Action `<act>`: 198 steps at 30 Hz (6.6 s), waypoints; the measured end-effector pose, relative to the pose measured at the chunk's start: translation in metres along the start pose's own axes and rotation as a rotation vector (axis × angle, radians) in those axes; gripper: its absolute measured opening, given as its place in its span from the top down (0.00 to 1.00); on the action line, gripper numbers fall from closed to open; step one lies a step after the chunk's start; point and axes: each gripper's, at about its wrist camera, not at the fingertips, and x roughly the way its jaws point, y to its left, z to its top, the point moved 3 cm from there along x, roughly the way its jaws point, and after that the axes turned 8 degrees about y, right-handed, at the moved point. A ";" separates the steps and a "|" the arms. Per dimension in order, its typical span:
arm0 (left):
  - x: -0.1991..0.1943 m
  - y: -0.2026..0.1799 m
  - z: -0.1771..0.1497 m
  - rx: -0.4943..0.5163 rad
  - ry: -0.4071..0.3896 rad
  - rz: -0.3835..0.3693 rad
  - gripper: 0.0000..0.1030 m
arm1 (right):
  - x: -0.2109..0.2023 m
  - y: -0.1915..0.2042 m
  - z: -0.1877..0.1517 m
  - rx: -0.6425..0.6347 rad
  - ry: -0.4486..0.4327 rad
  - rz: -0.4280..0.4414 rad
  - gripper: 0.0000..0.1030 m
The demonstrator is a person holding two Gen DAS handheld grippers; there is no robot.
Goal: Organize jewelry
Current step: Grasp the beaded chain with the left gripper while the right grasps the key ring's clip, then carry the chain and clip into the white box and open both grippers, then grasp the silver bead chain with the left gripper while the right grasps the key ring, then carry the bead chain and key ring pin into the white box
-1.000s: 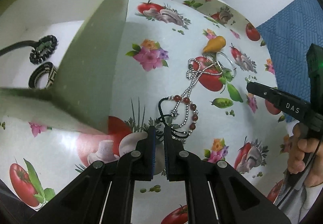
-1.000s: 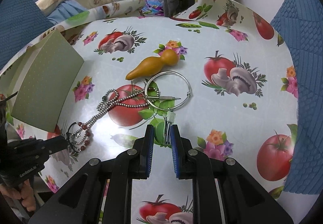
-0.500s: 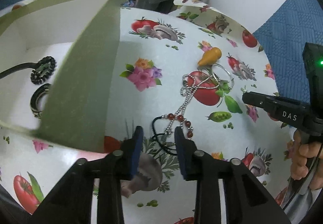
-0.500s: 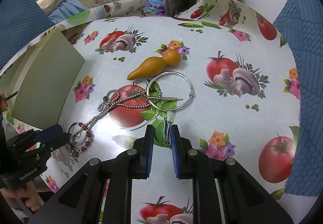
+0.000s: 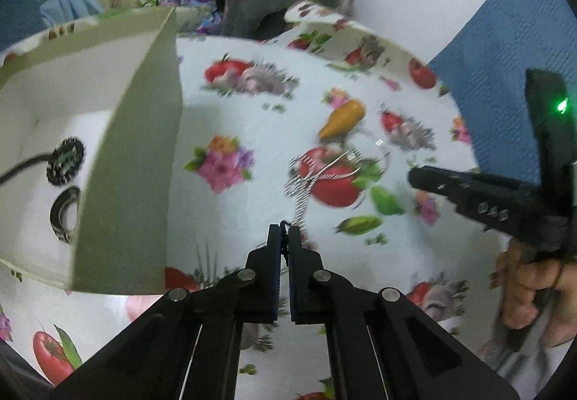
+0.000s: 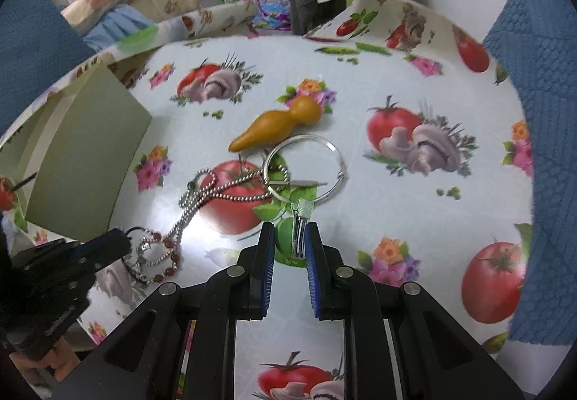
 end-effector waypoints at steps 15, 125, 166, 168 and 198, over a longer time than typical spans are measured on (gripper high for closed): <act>-0.099 -0.014 0.060 0.088 -0.115 0.022 0.99 | -0.067 0.017 0.022 0.033 -0.123 -0.005 0.86; 0.082 -0.042 0.048 0.238 0.107 -0.002 0.95 | 0.051 -0.020 0.041 0.050 0.097 0.106 0.74; -0.130 -0.053 0.113 0.066 -0.171 -0.128 1.00 | -0.118 0.022 0.055 0.014 -0.184 0.033 0.98; -0.145 -0.054 0.118 0.073 -0.179 -0.118 1.00 | -0.132 0.029 0.061 0.010 -0.201 0.035 0.98; -0.236 0.114 0.118 -0.040 -0.192 0.013 0.99 | -0.153 0.217 0.113 -0.145 -0.202 0.154 0.98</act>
